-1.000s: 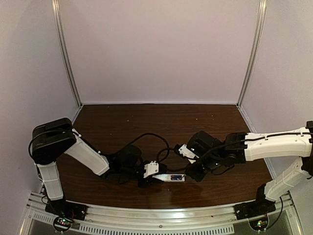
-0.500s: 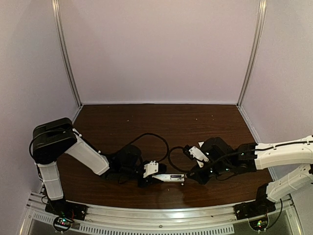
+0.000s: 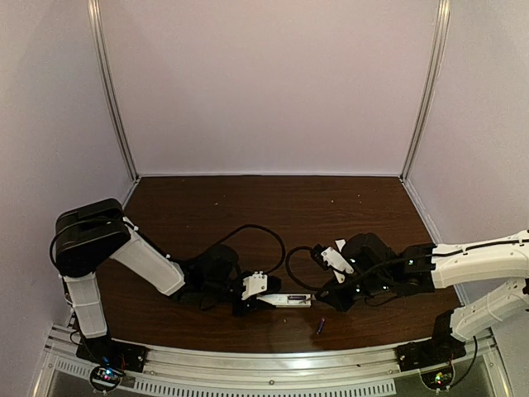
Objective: Unload the batteries from the remote control
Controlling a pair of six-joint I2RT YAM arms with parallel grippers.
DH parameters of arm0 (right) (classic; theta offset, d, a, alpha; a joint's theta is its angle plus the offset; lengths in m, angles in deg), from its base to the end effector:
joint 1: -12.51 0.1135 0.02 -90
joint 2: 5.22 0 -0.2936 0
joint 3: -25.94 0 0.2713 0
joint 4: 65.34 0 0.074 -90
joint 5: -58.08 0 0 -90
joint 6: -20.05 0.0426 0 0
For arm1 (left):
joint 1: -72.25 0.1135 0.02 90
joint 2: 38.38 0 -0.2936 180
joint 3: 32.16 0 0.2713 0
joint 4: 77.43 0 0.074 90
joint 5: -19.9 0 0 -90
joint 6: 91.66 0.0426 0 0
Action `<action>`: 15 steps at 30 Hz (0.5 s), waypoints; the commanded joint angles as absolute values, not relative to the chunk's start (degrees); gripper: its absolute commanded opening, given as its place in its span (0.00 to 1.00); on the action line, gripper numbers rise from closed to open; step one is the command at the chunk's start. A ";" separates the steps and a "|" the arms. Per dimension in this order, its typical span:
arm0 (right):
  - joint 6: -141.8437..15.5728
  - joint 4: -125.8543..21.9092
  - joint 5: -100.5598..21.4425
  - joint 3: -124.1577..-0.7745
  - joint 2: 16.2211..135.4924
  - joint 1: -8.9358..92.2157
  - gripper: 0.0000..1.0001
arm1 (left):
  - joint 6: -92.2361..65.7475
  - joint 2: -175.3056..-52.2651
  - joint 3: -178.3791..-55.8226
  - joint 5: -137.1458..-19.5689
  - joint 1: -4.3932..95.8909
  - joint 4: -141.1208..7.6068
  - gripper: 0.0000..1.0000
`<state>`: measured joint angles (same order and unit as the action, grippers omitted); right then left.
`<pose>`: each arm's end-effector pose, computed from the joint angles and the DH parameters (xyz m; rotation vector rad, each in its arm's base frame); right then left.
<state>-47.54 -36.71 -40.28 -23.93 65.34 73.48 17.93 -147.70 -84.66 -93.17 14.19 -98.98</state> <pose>0.1168 0.2232 0.2064 -0.9233 2.4266 0.7816 0.1752 -0.3127 0.0981 1.5859 1.5939 -0.8121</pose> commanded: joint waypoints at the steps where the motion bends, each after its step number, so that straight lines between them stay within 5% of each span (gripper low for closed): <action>1: -46.38 -34.49 -40.46 -22.96 66.15 73.45 0.00 | 18.03 -148.75 -85.07 -93.82 14.08 -99.64 0.00; 15: -42.44 -34.07 -38.34 -24.79 64.04 73.55 0.00 | 15.61 -148.33 -85.54 -91.73 14.07 -99.63 0.00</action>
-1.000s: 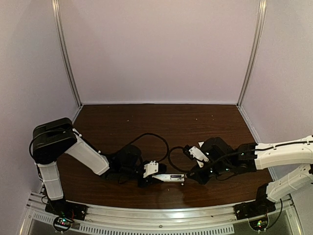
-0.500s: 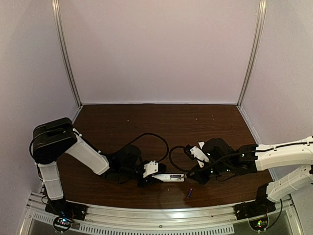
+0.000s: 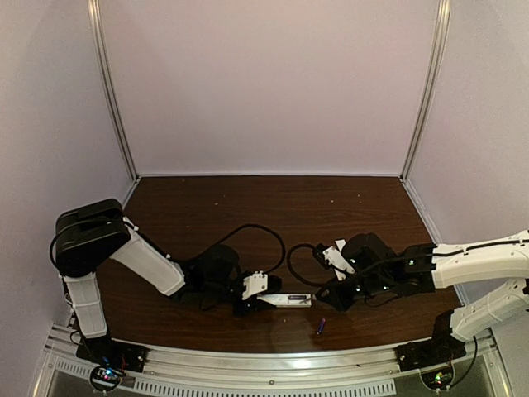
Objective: Unload the batteries from the remote control
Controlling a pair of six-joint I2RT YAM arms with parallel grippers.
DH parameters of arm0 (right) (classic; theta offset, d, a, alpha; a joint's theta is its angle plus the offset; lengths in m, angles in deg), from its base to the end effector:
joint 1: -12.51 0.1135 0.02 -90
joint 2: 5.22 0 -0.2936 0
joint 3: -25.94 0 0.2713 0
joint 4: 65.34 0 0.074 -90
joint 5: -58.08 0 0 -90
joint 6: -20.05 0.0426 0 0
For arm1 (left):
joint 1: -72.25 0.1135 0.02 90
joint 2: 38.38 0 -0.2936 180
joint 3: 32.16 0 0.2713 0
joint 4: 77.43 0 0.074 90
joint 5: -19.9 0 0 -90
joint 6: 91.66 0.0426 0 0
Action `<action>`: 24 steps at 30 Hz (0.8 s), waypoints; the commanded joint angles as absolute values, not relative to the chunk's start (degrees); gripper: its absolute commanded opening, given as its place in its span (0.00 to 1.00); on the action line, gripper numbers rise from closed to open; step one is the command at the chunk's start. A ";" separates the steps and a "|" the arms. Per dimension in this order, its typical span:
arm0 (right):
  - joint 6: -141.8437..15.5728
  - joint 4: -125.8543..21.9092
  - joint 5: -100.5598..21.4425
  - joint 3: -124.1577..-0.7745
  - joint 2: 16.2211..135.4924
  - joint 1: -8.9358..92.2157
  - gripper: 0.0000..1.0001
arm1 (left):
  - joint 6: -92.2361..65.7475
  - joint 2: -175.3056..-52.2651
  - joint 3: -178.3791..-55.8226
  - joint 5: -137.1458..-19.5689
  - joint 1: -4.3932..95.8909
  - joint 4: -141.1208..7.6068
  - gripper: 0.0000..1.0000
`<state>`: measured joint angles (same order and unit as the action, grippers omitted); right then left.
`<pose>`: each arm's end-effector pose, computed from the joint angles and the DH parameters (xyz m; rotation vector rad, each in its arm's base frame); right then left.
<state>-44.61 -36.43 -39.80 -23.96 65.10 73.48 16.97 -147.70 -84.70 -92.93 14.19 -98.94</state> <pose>0.1167 0.2224 0.2072 -0.8595 2.4575 0.7905 0.1755 -0.3127 0.0982 1.5725 1.6108 -0.8165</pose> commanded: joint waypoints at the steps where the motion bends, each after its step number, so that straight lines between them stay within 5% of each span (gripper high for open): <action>1: -42.18 -33.94 -38.33 -25.11 63.96 73.65 0.00 | 15.38 -148.25 -85.59 -91.81 14.09 -99.61 0.00; 24: -24.75 -25.37 -18.91 -28.72 56.23 85.51 0.00 | 6.59 -141.94 -79.95 -87.05 12.40 -103.78 0.00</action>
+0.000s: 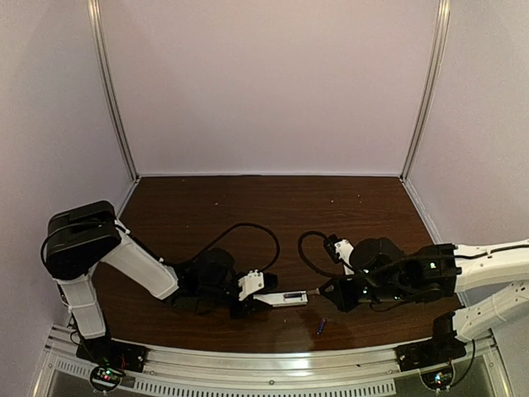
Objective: Unload the batteries from the remote control
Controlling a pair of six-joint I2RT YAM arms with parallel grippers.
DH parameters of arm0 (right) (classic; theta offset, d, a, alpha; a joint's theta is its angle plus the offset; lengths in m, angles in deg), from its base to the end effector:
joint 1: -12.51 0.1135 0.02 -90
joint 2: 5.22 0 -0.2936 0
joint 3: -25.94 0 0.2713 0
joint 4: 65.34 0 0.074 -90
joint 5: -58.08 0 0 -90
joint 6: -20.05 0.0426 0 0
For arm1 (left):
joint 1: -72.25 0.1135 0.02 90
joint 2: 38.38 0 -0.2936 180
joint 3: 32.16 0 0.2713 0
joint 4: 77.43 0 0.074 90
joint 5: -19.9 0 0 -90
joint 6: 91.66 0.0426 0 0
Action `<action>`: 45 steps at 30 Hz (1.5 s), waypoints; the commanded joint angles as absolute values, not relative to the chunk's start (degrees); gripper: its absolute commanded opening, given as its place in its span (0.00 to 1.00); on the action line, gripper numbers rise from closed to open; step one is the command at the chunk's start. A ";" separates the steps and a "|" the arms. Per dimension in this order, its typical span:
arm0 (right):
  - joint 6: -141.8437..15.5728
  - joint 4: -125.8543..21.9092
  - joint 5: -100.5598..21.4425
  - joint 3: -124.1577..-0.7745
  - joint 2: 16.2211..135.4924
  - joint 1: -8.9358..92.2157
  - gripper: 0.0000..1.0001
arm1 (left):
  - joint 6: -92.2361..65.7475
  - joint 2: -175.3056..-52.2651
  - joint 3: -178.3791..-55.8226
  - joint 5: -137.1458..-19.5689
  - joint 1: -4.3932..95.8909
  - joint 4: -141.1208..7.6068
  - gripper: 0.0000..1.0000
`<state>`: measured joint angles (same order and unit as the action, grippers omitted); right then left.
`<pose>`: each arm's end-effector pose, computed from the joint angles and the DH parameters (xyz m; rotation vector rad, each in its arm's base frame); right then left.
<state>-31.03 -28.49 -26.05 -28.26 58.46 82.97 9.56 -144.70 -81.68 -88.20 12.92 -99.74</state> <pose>0.0836 0.2226 0.2478 -0.6349 2.4387 0.7491 0.1648 -0.3039 0.1034 1.4530 1.7275 -0.8097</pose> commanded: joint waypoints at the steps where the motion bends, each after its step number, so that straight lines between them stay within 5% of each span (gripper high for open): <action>1: -23.67 -25.02 -18.00 -28.67 56.06 86.41 0.00 | 6.15 -141.63 -79.51 -87.06 12.30 -104.14 0.00; 13: -19.35 -20.33 -9.97 -34.61 66.21 93.21 0.00 | 3.39 -141.17 -78.01 -84.17 9.87 -104.58 0.00; 26: -38.65 -6.25 -6.21 -48.83 73.20 93.55 0.00 | 6.79 -141.78 -77.02 -86.84 9.90 -105.43 0.00; 38: -55.09 -1.80 -26.42 -54.44 73.28 88.10 0.00 | 9.82 -142.19 -75.93 -92.11 9.91 -106.01 0.00; 45: -62.89 -3.84 -27.04 -53.36 73.71 87.85 0.00 | 11.09 -142.18 -75.78 -94.25 9.85 -104.97 0.00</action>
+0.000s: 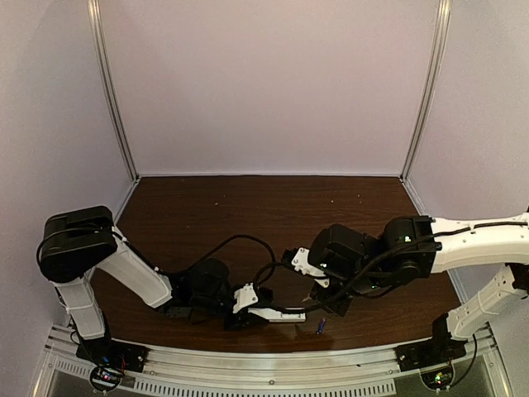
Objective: Unload the batteries from the remote control
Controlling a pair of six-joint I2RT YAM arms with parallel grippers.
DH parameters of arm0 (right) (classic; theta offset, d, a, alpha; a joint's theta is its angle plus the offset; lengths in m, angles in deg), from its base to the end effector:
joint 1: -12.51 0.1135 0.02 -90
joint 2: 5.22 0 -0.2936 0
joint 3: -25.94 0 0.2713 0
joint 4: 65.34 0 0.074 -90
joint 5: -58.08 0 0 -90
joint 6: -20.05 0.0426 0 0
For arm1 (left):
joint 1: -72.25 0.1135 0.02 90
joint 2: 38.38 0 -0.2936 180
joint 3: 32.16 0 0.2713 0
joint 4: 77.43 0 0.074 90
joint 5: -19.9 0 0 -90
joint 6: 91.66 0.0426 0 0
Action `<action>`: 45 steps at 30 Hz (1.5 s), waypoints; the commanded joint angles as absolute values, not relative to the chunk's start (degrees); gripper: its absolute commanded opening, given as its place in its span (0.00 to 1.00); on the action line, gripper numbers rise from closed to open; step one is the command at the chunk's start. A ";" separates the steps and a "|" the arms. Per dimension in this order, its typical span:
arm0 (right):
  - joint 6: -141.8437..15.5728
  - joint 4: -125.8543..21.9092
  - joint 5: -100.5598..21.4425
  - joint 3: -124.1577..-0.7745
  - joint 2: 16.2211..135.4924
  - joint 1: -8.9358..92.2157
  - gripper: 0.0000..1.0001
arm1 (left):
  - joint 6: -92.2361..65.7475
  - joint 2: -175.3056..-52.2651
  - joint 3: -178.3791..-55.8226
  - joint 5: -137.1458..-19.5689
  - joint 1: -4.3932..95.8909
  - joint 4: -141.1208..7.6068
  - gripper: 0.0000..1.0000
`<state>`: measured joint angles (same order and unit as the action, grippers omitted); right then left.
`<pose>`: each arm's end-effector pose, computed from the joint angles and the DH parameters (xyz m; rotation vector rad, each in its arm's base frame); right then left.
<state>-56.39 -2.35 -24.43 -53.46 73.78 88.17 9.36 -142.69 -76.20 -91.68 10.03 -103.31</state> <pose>0.0769 0.2784 0.3004 -1.3514 2.3279 0.3355 0.1357 -0.2912 0.0982 1.5302 1.6782 -0.9033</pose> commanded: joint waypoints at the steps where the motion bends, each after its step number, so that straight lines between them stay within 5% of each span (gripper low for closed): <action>1: -64.08 -5.28 -27.81 -52.84 73.46 87.87 0.00 | 11.27 -142.25 -75.78 -94.60 9.85 -104.73 0.00; 15: -77.22 -9.94 -36.98 -52.06 75.25 85.81 0.00 | 12.83 -142.44 -75.52 -96.73 9.87 -103.95 0.00; 28: -49.18 -14.78 -22.76 -44.51 70.16 84.97 0.00 | 11.88 -143.14 -76.44 -94.09 9.85 -103.71 0.00; 45: -49.48 -11.86 -31.45 -43.83 73.14 84.99 0.00 | 11.87 -143.50 -76.75 -93.90 9.85 -103.23 0.00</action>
<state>-50.07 -13.98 -29.76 -43.10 70.94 85.24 11.92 -142.87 -76.07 -94.30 10.03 -103.04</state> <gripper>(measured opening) 0.125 0.297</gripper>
